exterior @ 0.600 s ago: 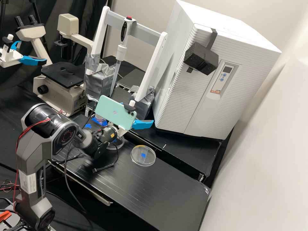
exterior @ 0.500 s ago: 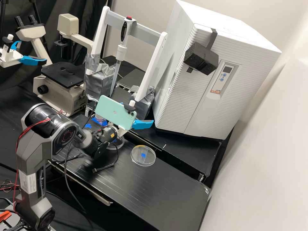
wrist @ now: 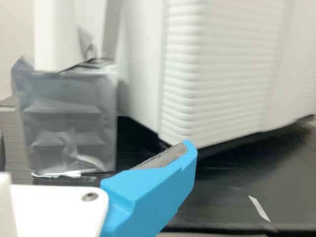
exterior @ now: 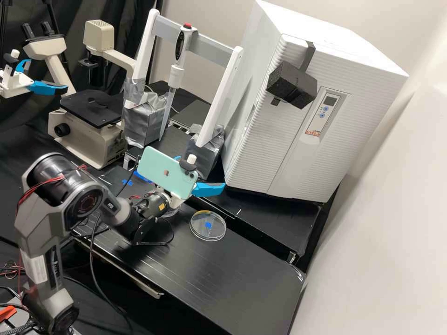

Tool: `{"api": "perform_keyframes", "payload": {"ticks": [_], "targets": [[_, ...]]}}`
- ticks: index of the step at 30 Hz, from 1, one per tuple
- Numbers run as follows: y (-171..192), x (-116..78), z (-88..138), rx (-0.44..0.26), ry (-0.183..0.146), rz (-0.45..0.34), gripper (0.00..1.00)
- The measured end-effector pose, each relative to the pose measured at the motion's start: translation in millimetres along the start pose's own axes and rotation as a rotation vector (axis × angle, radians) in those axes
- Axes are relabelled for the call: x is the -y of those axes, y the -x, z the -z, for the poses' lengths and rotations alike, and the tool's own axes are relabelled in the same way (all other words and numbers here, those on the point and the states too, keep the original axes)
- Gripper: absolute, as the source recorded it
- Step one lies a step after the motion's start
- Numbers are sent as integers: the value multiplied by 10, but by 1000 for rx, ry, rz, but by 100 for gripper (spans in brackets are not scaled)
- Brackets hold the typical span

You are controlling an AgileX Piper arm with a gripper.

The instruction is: Close the lid

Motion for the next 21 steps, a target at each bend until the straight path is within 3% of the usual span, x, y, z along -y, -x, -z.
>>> {"api": "perform_keyframes", "payload": {"ticks": [9, 21], "targets": [[562, -310, -211, -23, -20, -112, 100], [919, -415, -521, 105, -12, -149, 100]]}}
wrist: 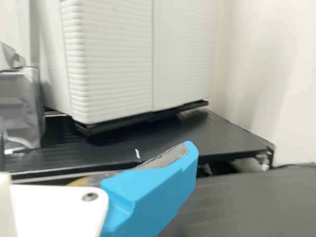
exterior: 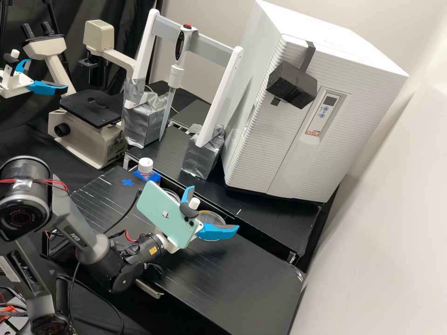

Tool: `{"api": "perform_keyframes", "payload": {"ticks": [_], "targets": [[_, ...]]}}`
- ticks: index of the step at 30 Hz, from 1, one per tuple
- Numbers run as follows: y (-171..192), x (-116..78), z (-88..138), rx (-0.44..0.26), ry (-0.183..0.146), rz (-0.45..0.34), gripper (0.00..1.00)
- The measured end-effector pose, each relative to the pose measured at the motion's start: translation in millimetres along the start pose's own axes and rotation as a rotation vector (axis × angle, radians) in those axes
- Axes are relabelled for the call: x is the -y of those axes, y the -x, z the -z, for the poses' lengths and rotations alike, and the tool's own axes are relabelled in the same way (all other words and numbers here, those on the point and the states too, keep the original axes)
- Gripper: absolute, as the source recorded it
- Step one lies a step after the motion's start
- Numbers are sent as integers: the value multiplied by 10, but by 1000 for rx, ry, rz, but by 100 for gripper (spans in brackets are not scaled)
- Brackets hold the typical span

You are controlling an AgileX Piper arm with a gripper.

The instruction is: Close the lid

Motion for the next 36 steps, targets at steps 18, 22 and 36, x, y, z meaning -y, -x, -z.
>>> {"api": "perform_keyframes", "payload": {"ticks": [18, 22, 36], "targets": [[136, 95, -173, 71, -16, 37, 100], [170, 84, -189, 68, -12, 24, 100], [238, 110, -221, 85, 66, 23, 100]]}}
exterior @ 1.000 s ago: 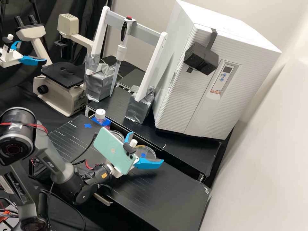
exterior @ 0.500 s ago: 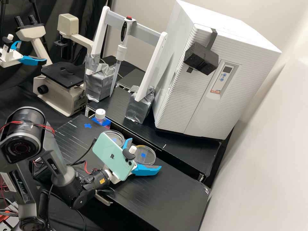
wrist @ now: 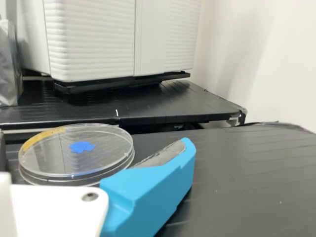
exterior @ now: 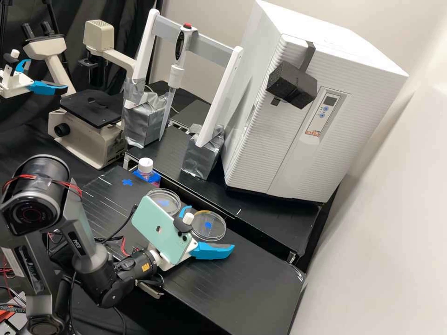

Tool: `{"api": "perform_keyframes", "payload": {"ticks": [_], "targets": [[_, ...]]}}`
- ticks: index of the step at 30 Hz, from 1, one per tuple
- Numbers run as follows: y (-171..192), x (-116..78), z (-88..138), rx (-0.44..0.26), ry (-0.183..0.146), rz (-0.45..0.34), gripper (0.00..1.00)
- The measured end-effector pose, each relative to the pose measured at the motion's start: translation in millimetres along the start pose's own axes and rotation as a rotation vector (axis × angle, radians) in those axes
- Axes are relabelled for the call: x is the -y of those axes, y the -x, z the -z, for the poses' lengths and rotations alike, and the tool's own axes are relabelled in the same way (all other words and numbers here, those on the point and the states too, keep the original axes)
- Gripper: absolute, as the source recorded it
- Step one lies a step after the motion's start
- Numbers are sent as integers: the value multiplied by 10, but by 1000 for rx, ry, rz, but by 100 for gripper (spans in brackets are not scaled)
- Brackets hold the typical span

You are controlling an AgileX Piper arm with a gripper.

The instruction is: Close the lid

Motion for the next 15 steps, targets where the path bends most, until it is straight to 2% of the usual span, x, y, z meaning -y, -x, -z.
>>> {"api": "perform_keyframes", "payload": {"ticks": [7, 11, 12, 15], "targets": [[-2, 21, 35, -6, 44, -13, 100], [-13, 31, 27, -5, 49, -15, 100], [-15, 35, 22, -3, 46, -12, 0], [-19, 46, 7, 3, 41, -6, 0]]}}
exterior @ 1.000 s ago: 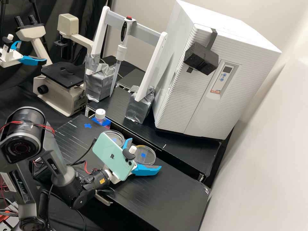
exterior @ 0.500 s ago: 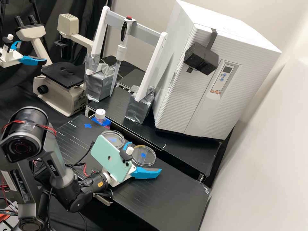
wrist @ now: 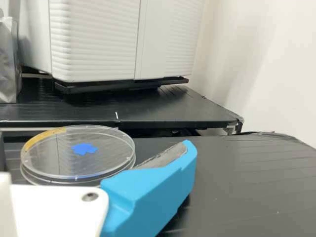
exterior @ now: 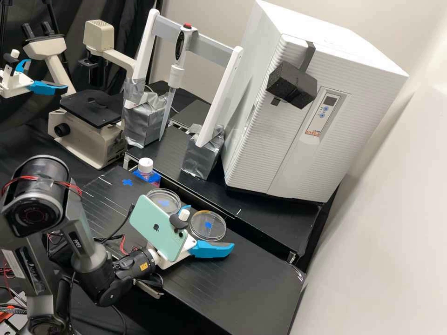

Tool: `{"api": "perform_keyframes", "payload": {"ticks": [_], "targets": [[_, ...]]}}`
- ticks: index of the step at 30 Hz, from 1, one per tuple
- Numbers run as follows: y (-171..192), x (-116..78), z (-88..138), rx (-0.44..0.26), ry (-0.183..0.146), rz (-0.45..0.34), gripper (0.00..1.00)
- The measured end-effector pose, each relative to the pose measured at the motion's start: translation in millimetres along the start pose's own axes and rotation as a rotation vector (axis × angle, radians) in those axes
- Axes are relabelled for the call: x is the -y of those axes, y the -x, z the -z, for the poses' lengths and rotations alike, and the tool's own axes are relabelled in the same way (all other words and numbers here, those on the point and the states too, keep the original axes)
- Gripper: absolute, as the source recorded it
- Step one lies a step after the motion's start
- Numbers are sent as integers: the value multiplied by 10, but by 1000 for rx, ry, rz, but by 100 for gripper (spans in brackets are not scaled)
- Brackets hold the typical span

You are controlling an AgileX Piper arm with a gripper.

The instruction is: Close the lid

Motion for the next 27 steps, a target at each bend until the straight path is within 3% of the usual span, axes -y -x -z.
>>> {"api": "perform_keyframes", "payload": {"ticks": [10, 27], "targets": [[-73, -3, -30, -10, -17, 23, 0], [-112, -11, -40, -20, -19, 33, 0]]}}
